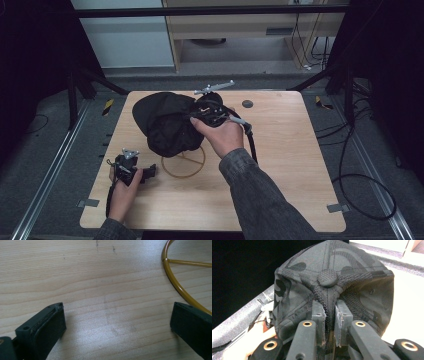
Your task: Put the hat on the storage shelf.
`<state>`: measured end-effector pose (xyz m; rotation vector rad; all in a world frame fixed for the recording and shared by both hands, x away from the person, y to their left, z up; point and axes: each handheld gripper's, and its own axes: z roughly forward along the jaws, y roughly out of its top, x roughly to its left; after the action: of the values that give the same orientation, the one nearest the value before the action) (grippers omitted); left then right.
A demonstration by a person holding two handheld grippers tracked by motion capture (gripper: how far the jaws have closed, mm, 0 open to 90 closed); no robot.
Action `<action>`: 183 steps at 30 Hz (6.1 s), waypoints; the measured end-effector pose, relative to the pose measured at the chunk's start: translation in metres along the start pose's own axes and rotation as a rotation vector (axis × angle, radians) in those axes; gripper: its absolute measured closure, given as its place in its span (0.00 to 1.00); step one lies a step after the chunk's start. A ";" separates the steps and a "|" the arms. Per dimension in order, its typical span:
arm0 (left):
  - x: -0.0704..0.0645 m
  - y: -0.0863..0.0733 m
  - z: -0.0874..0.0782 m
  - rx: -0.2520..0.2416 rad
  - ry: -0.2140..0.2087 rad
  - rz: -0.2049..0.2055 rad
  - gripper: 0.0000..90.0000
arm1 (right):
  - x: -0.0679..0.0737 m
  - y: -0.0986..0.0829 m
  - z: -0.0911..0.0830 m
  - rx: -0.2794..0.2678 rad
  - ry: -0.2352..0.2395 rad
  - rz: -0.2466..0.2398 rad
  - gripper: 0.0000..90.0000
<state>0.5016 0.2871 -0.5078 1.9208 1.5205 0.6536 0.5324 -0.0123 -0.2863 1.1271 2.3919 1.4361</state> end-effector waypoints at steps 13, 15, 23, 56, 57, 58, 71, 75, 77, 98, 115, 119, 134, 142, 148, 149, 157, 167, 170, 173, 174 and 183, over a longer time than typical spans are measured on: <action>0.000 0.000 0.000 0.000 0.000 0.000 0.00 | -0.007 0.002 0.000 -0.018 0.019 0.044 0.87; 0.000 0.000 0.000 0.000 0.000 0.000 0.00 | -0.006 0.002 0.000 -0.017 0.017 0.043 0.85; 0.000 0.000 0.000 0.000 0.000 0.000 0.00 | -0.005 0.002 -0.002 -0.019 0.010 0.033 0.81; 0.000 0.000 0.000 0.000 0.001 0.000 0.00 | -0.010 0.001 -0.026 -0.036 0.017 0.038 0.75; 0.000 0.000 0.000 0.000 0.001 0.000 0.00 | -0.010 0.001 -0.026 -0.035 0.016 0.036 0.75; 0.000 0.000 0.000 0.000 0.001 0.000 0.00 | -0.010 0.001 -0.026 -0.036 0.015 0.033 0.75; 0.000 0.000 0.000 0.000 0.001 0.000 0.00 | -0.008 0.000 -0.027 -0.032 -0.010 -0.005 0.51; 0.000 0.000 0.000 0.000 0.001 0.000 0.00 | -0.008 -0.001 -0.029 -0.037 -0.029 -0.020 0.42; 0.000 0.000 0.000 0.000 0.001 0.000 0.00 | -0.008 -0.001 -0.031 -0.040 -0.040 -0.030 0.38; 0.000 0.000 0.000 0.000 0.001 0.001 0.00 | -0.014 -0.010 -0.052 -0.059 -0.177 -0.168 0.07; 0.000 0.000 0.000 -0.002 0.004 -0.003 0.00 | -0.023 -0.021 -0.081 -0.080 -0.218 -0.181 0.06; 0.000 0.000 0.000 -0.003 0.003 -0.003 0.00 | -0.026 -0.024 -0.088 -0.090 -0.228 -0.177 0.06; -0.001 0.000 0.000 -0.004 0.006 -0.005 0.00 | -0.046 -0.045 -0.112 -0.105 -0.285 -0.138 0.07; -0.001 0.000 0.000 0.000 0.007 -0.003 0.00 | -0.055 -0.059 -0.127 -0.106 -0.330 -0.139 0.07; -0.001 0.000 0.000 0.000 0.009 -0.004 0.00 | -0.061 -0.070 -0.129 -0.105 -0.346 -0.142 0.08; -0.001 0.000 0.000 0.001 0.010 -0.003 0.00 | -0.062 -0.073 -0.129 -0.100 -0.348 -0.142 0.08; -0.001 0.000 0.000 0.000 0.010 -0.004 0.00 | -0.067 -0.089 -0.128 -0.080 -0.358 -0.136 0.08; -0.001 0.000 0.000 0.000 0.010 -0.005 0.00 | -0.079 -0.113 -0.123 -0.052 -0.368 -0.107 0.08; -0.001 0.000 0.000 0.001 0.010 -0.004 0.00 | -0.082 -0.118 -0.122 -0.054 -0.378 -0.110 0.09; -0.001 0.000 0.000 0.001 0.010 -0.004 0.00 | -0.086 -0.130 -0.117 -0.051 -0.370 -0.089 0.09; -0.001 0.000 0.000 0.001 0.010 -0.003 0.00 | -0.087 -0.133 -0.115 -0.046 -0.365 -0.083 0.09; -0.001 0.000 0.000 0.000 0.010 -0.005 0.00 | -0.095 -0.157 -0.102 -0.018 -0.357 -0.051 0.09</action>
<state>0.5008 0.2862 -0.5079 1.9164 1.5307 0.6618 0.4693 -0.1888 -0.3815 1.1928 2.1384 1.1266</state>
